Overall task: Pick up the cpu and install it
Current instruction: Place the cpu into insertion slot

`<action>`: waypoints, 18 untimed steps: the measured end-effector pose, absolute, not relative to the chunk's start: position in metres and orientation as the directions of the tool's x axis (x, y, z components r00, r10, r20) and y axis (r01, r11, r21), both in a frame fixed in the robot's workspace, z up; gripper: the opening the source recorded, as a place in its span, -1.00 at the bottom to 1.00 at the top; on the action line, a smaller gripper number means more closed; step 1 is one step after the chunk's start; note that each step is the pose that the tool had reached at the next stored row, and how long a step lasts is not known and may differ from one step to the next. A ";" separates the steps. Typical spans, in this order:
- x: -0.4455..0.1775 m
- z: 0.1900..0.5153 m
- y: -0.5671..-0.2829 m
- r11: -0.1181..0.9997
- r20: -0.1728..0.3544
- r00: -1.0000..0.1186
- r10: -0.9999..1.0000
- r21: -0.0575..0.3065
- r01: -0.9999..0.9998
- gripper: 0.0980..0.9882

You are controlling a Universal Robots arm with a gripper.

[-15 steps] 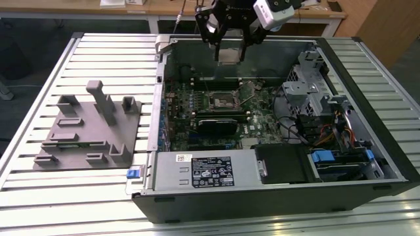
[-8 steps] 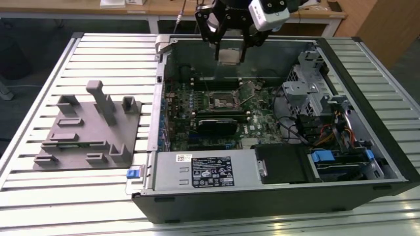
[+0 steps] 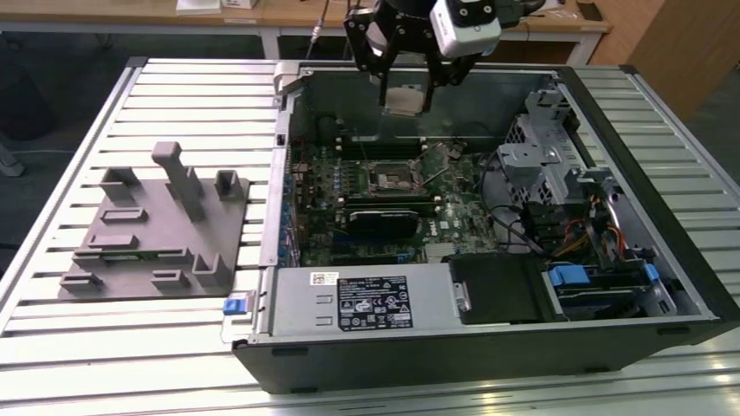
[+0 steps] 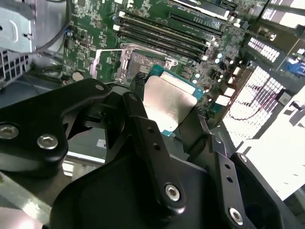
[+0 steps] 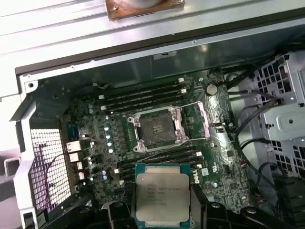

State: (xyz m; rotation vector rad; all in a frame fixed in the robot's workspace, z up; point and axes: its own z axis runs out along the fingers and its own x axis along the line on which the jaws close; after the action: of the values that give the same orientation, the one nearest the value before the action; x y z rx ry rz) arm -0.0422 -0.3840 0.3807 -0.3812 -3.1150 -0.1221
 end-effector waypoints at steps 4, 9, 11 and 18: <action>-0.042 0.380 -0.384 0.953 0.010 -0.956 0.293 0.077 0.293 0.00; -0.042 0.379 -0.384 0.927 0.010 -0.930 0.367 0.077 0.367 0.00; -0.042 0.379 -0.384 0.914 0.010 -0.917 0.399 0.077 0.398 0.00; -0.042 0.377 -0.383 0.859 0.010 -0.862 0.507 0.077 0.506 0.00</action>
State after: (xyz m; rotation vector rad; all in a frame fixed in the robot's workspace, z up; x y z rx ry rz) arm -0.0422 -0.3835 0.3775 -0.8275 -3.0388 -0.1211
